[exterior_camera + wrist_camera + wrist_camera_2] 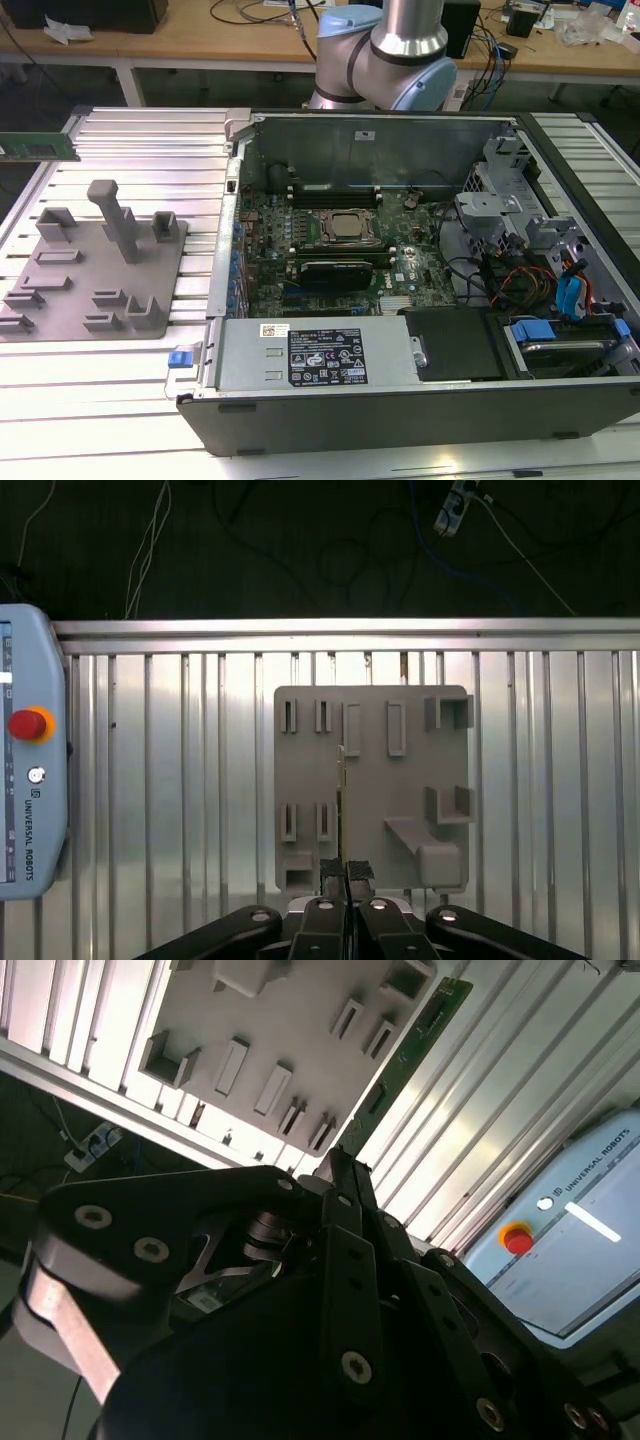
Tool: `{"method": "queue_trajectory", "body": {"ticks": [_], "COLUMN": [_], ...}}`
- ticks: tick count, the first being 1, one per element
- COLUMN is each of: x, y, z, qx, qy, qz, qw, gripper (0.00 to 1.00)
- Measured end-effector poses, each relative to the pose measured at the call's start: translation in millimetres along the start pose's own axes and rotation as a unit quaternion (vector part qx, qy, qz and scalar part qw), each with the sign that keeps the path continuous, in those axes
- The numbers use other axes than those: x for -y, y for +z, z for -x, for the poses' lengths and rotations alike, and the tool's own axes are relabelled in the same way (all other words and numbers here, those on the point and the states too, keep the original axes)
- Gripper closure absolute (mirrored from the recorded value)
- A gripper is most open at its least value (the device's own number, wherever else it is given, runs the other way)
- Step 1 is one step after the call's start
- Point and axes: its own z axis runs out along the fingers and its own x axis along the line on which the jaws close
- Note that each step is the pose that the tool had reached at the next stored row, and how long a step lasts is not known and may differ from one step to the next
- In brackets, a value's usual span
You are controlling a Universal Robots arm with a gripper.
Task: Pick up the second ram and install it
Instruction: 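Pick up the second ram and move it above second insertion slot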
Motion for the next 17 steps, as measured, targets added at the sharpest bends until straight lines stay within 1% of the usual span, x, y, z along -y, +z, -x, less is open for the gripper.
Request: {"method": "queue_trajectory", "body": {"ticks": [3, 4, 8, 10, 11, 15, 16, 17], "x": [7.6, 12.0, 24.0, 32.5, 40.6, 58.3, 64.6, 68.6], "y": [-0.3, -0.5, -1.0, -1.4, -1.7, -2.3, -2.7, -2.9], "z": [0.0, 0.1, 0.2, 0.3, 0.4, 0.6, 0.6, 0.6], "qx": [0.0000, 0.0000, 0.0000, 0.0000, 0.0000, 0.0000, 0.0000, 0.0000], "qy": [0.000, 0.000, 0.000, 0.000, 0.000, 0.000, 0.000, 0.000], "qz": [0.0000, 0.0000, 0.0000, 0.0000, 0.0000, -0.0001, 0.0000, 0.0000], "qw": [1.0000, 1.0000, 1.0000, 1.0000, 1.0000, 1.0000, 1.0000, 1.0000], "gripper": [0.91, 0.91, 0.91, 0.91, 0.91, 0.91, 0.91, 0.91]}}
